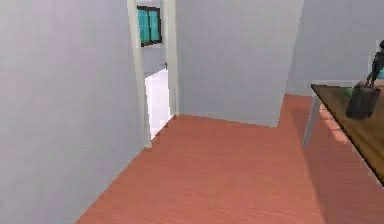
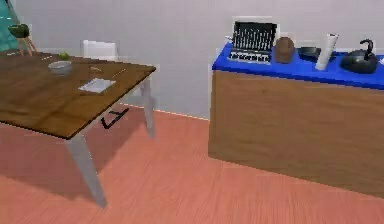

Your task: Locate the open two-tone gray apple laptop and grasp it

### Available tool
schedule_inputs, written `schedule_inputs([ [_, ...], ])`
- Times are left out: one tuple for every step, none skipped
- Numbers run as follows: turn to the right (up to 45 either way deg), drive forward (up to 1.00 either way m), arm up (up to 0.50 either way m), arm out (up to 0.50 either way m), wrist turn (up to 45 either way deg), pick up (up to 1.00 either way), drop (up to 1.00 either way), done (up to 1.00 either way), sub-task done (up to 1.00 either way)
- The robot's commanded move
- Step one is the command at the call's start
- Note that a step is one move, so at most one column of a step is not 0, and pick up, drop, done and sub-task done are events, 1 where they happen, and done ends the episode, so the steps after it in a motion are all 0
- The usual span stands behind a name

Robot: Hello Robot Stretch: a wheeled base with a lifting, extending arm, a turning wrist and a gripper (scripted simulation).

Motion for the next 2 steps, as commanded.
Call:
schedule_inputs([
  [0.0, 1.0, 0.0, 0.0, 0.0, 0.0, 0.0, 0.0, 0.0],
  [3.0, 0.0, 0.0, 0.0, 0.0, 0.0, 0.0, 0.0, 0.0],
])
